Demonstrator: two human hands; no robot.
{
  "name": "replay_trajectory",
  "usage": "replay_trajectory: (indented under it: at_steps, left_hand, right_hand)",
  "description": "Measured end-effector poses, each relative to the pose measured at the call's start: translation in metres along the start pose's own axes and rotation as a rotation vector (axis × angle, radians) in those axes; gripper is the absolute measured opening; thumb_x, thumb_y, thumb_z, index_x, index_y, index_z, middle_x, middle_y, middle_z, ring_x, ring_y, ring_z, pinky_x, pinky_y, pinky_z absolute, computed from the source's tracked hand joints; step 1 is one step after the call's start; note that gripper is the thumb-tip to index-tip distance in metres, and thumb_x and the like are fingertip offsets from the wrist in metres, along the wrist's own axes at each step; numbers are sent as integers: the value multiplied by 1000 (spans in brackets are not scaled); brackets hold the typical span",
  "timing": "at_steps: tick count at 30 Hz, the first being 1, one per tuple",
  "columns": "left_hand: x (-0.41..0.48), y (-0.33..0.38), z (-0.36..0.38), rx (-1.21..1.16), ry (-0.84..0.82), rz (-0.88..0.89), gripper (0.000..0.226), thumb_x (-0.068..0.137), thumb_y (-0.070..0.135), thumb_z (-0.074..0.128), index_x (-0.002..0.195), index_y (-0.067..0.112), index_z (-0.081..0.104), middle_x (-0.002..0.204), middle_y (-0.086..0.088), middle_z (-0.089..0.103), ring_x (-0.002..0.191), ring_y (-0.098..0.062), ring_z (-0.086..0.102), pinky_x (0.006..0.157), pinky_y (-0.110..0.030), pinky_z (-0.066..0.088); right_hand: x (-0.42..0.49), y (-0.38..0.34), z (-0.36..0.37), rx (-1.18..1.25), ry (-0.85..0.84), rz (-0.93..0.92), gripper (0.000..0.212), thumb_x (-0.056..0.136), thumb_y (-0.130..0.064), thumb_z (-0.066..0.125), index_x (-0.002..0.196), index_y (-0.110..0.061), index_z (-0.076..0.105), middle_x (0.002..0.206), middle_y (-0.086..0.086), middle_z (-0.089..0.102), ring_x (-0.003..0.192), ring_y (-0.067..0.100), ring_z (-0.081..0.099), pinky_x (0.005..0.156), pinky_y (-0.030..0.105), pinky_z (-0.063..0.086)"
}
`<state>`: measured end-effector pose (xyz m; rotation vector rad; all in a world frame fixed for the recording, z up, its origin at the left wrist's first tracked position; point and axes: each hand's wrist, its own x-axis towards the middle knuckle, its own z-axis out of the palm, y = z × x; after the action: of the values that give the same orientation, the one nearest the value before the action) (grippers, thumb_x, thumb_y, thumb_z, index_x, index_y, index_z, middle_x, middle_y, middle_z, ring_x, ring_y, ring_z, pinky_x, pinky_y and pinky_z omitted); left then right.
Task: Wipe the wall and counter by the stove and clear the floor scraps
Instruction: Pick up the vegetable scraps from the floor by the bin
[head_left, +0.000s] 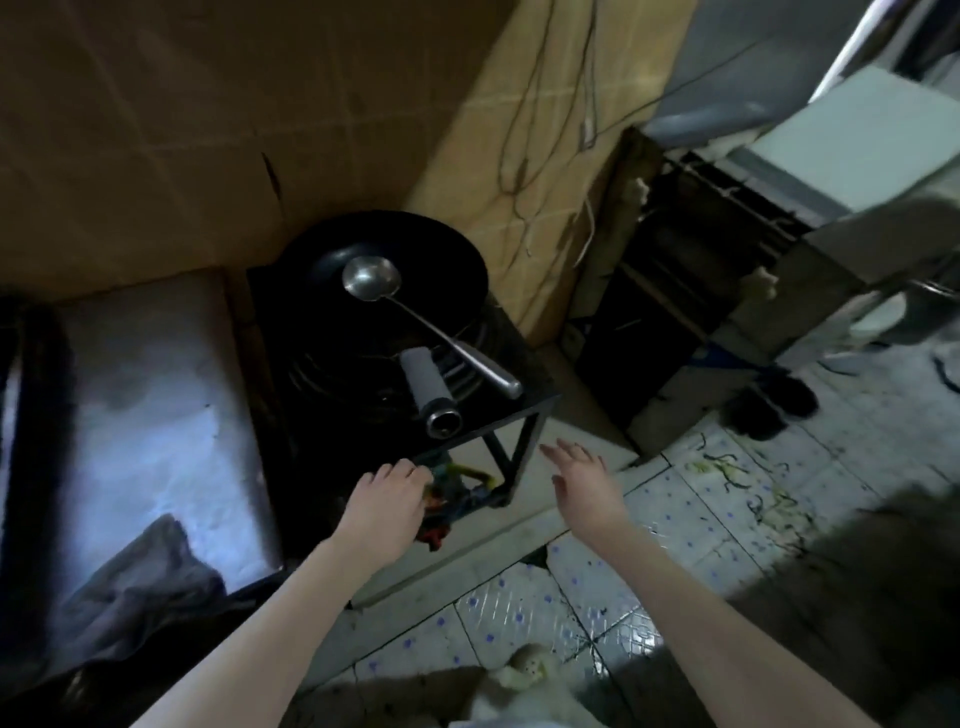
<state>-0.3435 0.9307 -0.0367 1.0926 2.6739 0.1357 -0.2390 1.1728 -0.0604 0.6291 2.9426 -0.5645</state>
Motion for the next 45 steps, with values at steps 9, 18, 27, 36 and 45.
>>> replay_trajectory:
  at_steps: [9, 18, 27, 36, 45]
  left_hand:
    - [75, 108, 3, -1, -60, 141, 41, 96, 17, 42, 136, 20, 36, 136, -2, 44, 125, -22, 43, 105, -36, 36]
    - [155, 194, 2, -20, -70, 282, 40, 94, 15, 44, 133, 20, 40, 133, -2, 46, 118, -23, 46, 96, -38, 38]
    - [242, 269, -26, 65, -53, 506, 42, 94, 15, 42, 136, 21, 37, 134, -2, 43, 119, -23, 43, 98, -37, 37]
    - [331, 334, -27, 69, -82, 721, 41, 95, 16, 41, 135, 22, 39, 134, -2, 44, 118, -22, 45, 96, -36, 38]
    - [383, 395, -15, 65, -152, 885, 42, 93, 17, 44, 134, 22, 38, 130, -3, 47, 116, -23, 47, 94, -37, 39]
  right_hand:
    - [-16, 107, -41, 29, 86, 243, 50, 96, -8, 43, 144, -23, 36, 152, 4, 33, 140, 25, 29, 114, 40, 24]
    - [-42, 213, -78, 44, 132, 455, 50, 96, -11, 46, 143, -25, 38, 151, 2, 36, 140, 22, 30, 116, 42, 25]
    - [-48, 272, -111, 88, 267, 615, 48, 94, -9, 50, 140, -21, 42, 147, 6, 42, 136, 24, 37, 114, 44, 30]
    - [-39, 311, -124, 134, 371, 796, 47, 90, -6, 53, 136, -17, 49, 142, 9, 47, 133, 25, 41, 112, 44, 33]
    - [-42, 347, -126, 136, 405, 934, 39, 92, -12, 55, 130, -18, 55, 136, 6, 54, 129, 23, 46, 107, 42, 38]
